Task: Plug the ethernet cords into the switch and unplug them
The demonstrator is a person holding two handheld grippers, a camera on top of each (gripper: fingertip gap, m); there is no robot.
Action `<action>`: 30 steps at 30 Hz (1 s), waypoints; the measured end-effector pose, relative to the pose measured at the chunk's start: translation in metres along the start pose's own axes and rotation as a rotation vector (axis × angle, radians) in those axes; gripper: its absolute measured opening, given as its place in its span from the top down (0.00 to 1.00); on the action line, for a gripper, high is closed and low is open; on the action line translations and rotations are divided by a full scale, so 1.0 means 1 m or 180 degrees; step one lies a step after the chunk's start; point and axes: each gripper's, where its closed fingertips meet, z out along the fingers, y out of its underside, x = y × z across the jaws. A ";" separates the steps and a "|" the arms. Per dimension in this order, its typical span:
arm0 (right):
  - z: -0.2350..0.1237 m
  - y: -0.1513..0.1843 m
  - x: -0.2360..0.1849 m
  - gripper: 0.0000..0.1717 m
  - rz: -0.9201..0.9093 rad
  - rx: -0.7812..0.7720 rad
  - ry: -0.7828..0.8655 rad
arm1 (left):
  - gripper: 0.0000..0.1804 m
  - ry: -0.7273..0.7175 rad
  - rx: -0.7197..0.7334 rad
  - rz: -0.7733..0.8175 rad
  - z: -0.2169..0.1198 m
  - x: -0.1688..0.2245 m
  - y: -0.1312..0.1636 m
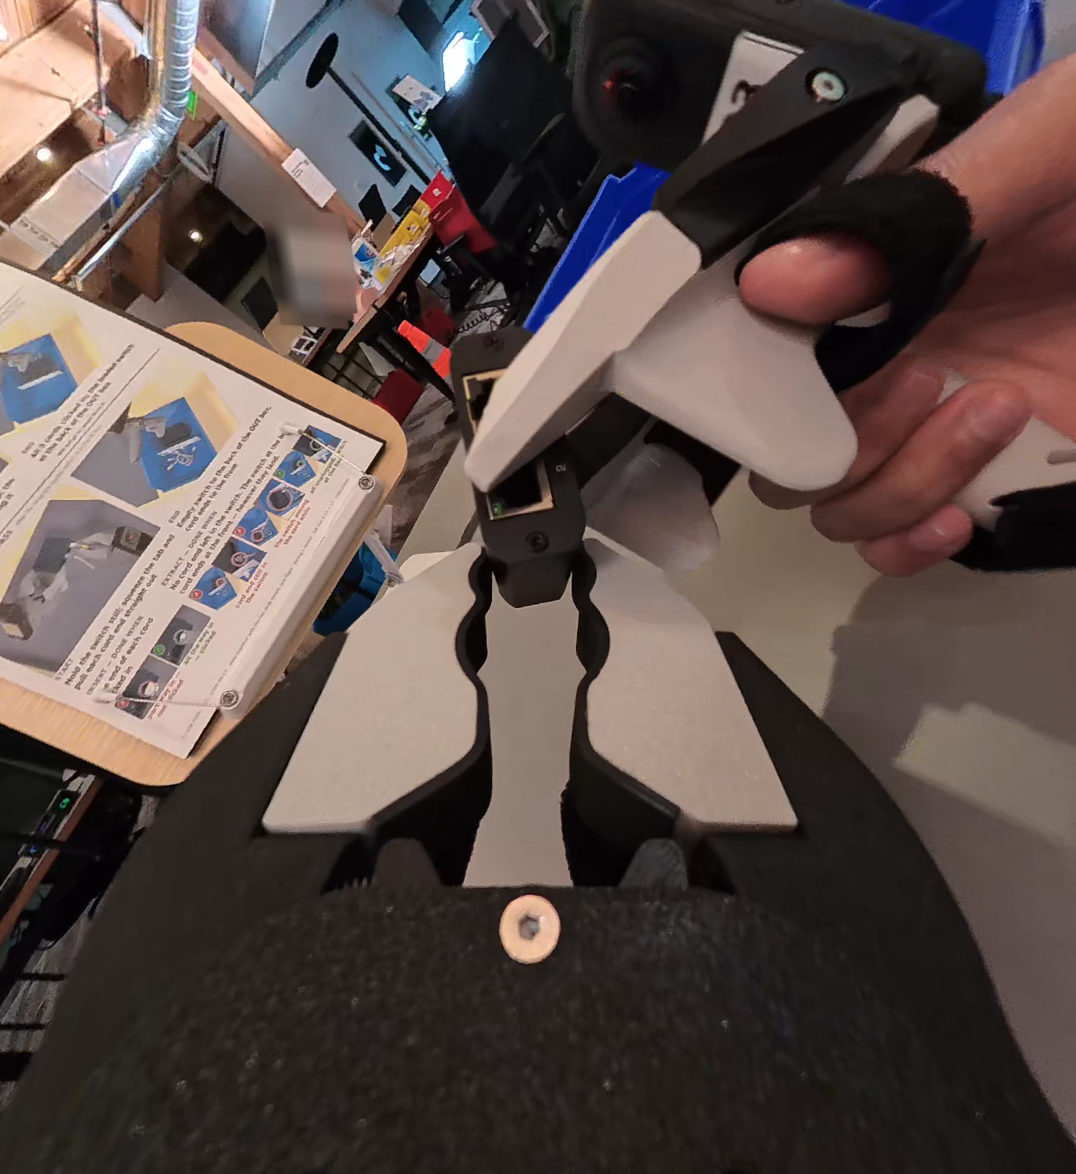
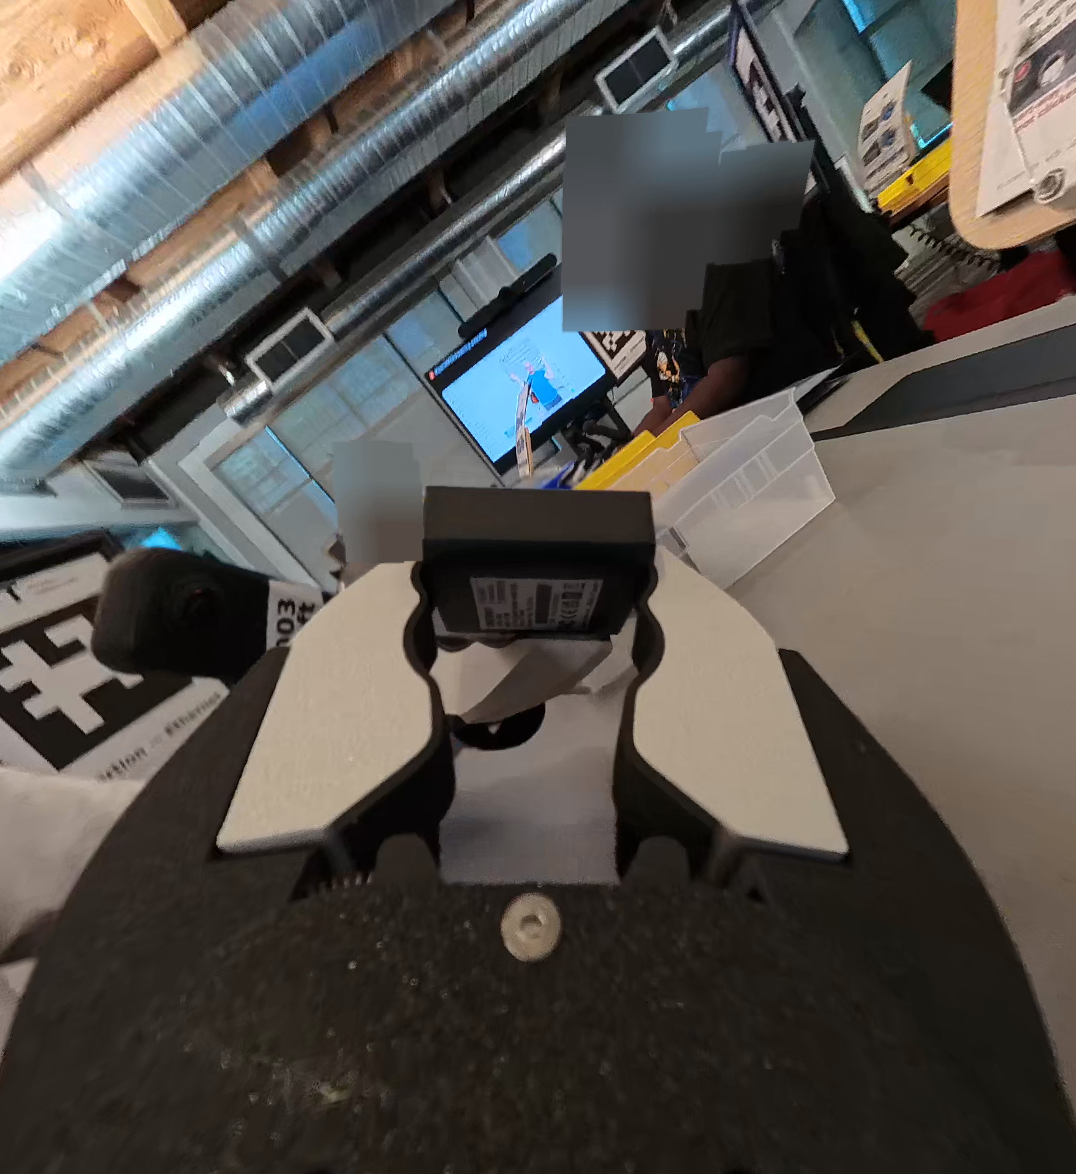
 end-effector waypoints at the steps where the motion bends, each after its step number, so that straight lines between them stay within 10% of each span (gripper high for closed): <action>1: -0.002 0.002 0.002 0.65 -0.0120 -0.0119 0.0011 | 0.87 0.0042 0.0003 0.0001 0.001 0.002 0.001; 6: -0.025 0.013 0.009 0.60 -0.1106 -0.1078 0.0146 | 0.87 0.0330 0.0076 -0.0035 -0.004 0.008 0.008; 13: -0.046 0.009 -0.017 0.76 -0.3304 -0.1829 -0.0287 | 0.87 0.1077 0.0243 -0.0029 -0.022 0.027 -0.007; 22: -0.038 0.031 -0.024 0.87 -0.3915 -0.2050 -0.0698 | 0.87 0.1436 0.0538 0.0185 -0.024 0.042 -0.025; 30: -0.039 0.023 -0.003 0.87 -0.4180 -0.2230 -0.0302 | 0.88 0.0813 0.0208 0.0052 -0.018 0.027 -0.005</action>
